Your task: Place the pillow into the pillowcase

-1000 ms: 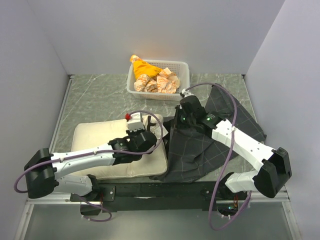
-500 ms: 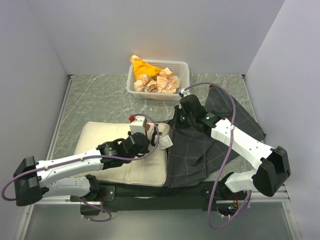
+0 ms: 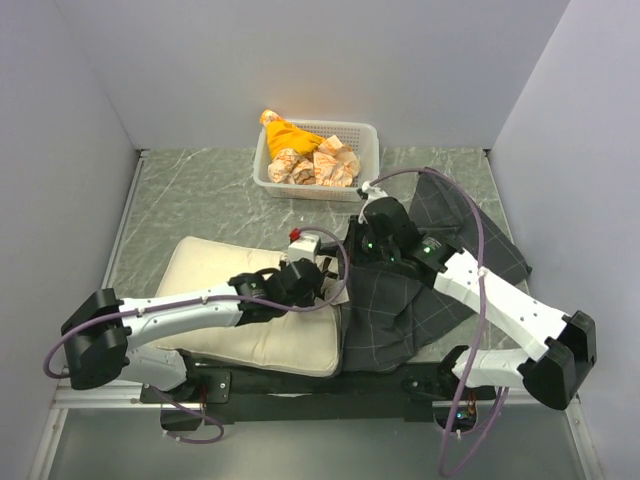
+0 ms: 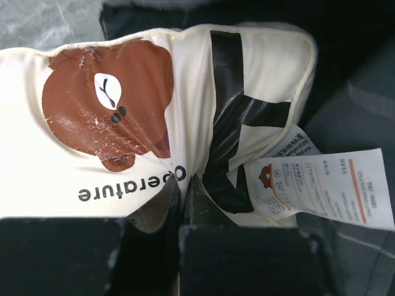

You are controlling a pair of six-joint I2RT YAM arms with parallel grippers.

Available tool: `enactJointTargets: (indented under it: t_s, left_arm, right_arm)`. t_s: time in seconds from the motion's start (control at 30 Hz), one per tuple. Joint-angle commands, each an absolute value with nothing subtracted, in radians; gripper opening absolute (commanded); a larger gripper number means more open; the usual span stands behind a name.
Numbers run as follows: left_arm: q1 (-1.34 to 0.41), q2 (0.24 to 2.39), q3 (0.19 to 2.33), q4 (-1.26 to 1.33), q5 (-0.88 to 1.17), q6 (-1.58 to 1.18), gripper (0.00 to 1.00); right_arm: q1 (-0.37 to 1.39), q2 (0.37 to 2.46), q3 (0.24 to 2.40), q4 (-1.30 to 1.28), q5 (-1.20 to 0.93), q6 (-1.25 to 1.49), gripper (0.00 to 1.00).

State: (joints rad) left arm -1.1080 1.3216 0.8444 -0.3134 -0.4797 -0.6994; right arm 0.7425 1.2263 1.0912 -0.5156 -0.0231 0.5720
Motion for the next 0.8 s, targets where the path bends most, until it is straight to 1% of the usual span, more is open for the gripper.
enactJointTargets:
  t_s: [0.0, 0.17, 0.27, 0.37, 0.4, 0.5, 0.6, 0.67, 0.7, 0.73, 0.77]
  left_arm:
    - [-1.010, 1.328, 0.960, -0.250, -0.401, -0.661, 0.01]
    - [-0.861, 1.409, 1.063, -0.247, -0.316, -0.667, 0.01]
    - [-0.830, 1.491, 1.117, -0.230, -0.279, -0.684, 0.01]
    - [-0.833, 1.580, 1.161, -0.204, -0.270, -0.738, 0.01]
    - [-0.833, 1.595, 1.163, -0.195, -0.290, -0.764, 0.01]
    - [-0.834, 1.641, 1.155, -0.149, -0.319, -0.817, 0.01]
    - [-0.831, 1.655, 1.123, -0.138, -0.354, -0.873, 0.01]
    - [-0.828, 1.646, 1.095, -0.101, -0.342, -0.888, 0.02]
    - [-0.828, 1.637, 1.083, -0.083, -0.334, -0.887, 0.03]
    - [-0.828, 1.614, 1.071, -0.071, -0.316, -0.896, 0.06]
    - [-0.828, 1.603, 1.057, -0.064, -0.321, -0.899, 0.12]
  right_arm:
    - [0.799, 1.163, 1.059, -0.486, -0.003, 0.578, 0.00]
    - [0.836, 1.160, 1.032, -0.492, -0.002, 0.584, 0.00]
    - [0.838, 1.164, 1.043, -0.492, -0.002, 0.584, 0.00]
    - [0.838, 1.203, 1.115, -0.499, -0.006, 0.581, 0.00]
    - [0.836, 1.219, 1.174, -0.505, -0.011, 0.578, 0.00]
    - [0.831, 1.288, 1.297, -0.564, 0.032, 0.565, 0.00]
    - [0.815, 1.322, 1.353, -0.594, 0.044, 0.560, 0.00]
    - [0.813, 1.316, 1.344, -0.572, 0.045, 0.560, 0.07]
    - [0.813, 1.313, 1.316, -0.563, 0.040, 0.558, 0.20]
    - [0.813, 1.315, 1.304, -0.569, 0.044, 0.558, 0.26]
    - [0.815, 1.312, 1.290, -0.572, 0.046, 0.557, 0.29]
